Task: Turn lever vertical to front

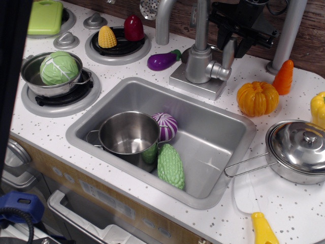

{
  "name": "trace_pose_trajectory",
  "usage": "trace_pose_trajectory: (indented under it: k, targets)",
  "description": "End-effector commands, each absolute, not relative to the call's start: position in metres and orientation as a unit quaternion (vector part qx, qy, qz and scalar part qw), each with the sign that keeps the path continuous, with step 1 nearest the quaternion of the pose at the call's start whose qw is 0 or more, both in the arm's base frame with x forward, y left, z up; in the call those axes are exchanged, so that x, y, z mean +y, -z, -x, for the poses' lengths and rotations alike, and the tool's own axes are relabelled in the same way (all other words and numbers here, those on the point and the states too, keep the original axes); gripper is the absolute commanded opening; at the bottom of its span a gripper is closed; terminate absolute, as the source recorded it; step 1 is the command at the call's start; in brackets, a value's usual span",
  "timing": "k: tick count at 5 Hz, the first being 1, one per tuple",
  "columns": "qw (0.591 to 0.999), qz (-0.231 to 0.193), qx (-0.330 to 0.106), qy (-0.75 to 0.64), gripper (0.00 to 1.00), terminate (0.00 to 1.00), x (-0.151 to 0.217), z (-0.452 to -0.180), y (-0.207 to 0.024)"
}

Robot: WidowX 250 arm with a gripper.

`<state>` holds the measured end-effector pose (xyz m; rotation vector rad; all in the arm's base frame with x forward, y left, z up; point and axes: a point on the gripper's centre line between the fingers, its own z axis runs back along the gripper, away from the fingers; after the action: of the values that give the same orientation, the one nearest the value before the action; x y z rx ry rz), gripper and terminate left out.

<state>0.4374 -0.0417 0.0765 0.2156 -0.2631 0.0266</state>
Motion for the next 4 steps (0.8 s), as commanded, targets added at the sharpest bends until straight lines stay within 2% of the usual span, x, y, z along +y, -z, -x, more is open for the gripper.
trace_pose_trajectory:
  k: [1, 4]
  targets:
    - [0.984, -0.092, -0.149, -0.037, 0.00, 0.00, -0.064, -0.423, -0.101]
    - [0.988, -0.058, -0.125, -0.073, 0.00, 0.00, -0.072, -0.397, -0.079]
